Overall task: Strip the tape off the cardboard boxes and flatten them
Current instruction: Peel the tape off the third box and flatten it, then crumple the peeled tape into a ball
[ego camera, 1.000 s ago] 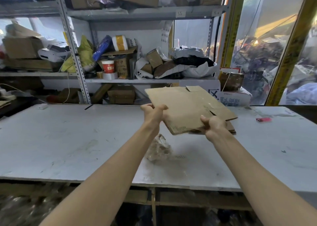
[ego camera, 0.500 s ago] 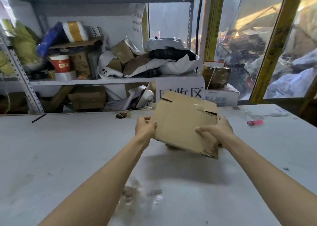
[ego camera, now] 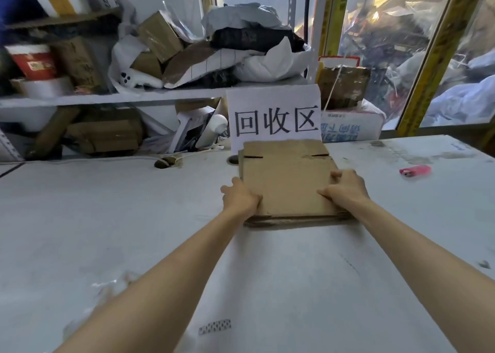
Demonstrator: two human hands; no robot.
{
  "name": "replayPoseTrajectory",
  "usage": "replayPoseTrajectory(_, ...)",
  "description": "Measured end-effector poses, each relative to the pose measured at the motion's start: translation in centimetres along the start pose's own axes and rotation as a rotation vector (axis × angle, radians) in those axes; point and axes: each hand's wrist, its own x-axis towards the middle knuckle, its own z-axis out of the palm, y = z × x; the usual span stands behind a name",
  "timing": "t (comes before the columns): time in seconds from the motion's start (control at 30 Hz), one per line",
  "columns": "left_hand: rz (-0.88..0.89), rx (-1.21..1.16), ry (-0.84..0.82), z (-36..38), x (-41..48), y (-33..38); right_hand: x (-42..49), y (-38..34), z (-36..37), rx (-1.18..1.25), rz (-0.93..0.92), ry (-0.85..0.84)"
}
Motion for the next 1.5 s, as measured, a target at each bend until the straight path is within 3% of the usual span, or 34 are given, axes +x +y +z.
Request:
replayPoseTrajectory(0.07, -0.014, 0.197, 0.069, 0.0, -0.6, 0.2, -0.7, -0.1, -0.1, -0.243, -0.044, 0.049)
replayPoseTrajectory(0.13, 0.024, 0.28, 0.074, -0.6, -1.3, 0.3, -2.0, -0.6, 0.1, -0.401, -0.211, 0.134)
replayPoseTrajectory(0.27, 0.179, 0.364, -0.046, -3.6, -4.4, 0.2, -7.3, -3.9, 1.7, -0.456, -0.506, 0.137)
replayPoseTrajectory(0.43, 0.304, 0.301, 0.071, -12.6, -10.3, -1.6, -15.0, -9.6, 2.5, -0.255, -0.569, -0.13)
replayPoseTrajectory(0.57, 0.313, 0.221, 0.218, -19.7, -14.6, -6.8, -22.4, -13.0, 2.7, 0.056, -0.59, -0.405)
replayPoseTrajectory(0.63, 0.297, 0.19, 0.16, -21.6, -16.9, -10.0, -25.9, -14.0, 3.0, 0.091, -0.632, -0.51)
replayPoseTrajectory(0.73, 0.303, 0.097, -0.061, -21.4, -19.6, -14.3, -29.9, -14.2, 4.7, -0.009, -0.735, -0.607)
replayPoseTrajectory(0.87, 0.382, -0.002, -0.134, -18.8, -21.0, -17.5, -32.1, -12.4, 7.3, 0.133, -0.68, -0.583)
replayPoseTrajectory(0.97, 0.389, 0.06, -0.137, -17.1, -21.1, -19.2, -32.3, -11.2, 8.8, 0.123, -0.647, -0.41)
replayPoseTrajectory(1.07, 0.352, 0.033, -0.032, -15.9, -20.8, -20.4, -33.1, -11.2, 10.2, 0.028, -0.628, -0.28)
replayPoseTrajectory(1.13, 0.344, -0.018, -0.017, -15.3, -20.6, -20.5, -32.9, -11.6, 9.6, -0.042, -0.596, -0.336)
replayPoseTrajectory(1.23, 0.317, -0.018, 0.01, -14.5, -20.2, -20.2, -31.4, -11.6, 7.4, -0.025, -0.52, -0.663)
replayPoseTrajectory(1.27, 0.308, -0.011, 0.037, -14.3, -20.1, -20.2, -31.4, -11.3, 7.2, -0.008, -0.507, -0.693)
replayPoseTrajectory(1.4, 0.271, -0.039, 0.119, -13.7, -19.6, -19.9, -33.0, -10.2, 8.9, 0.172, -0.469, -0.461)
replayPoseTrajectory(1.5, 0.19, -0.105, 0.138, -13.9, -19.6, -19.6, -32.8, -9.5, 9.3, 0.282, -0.454, -0.469)
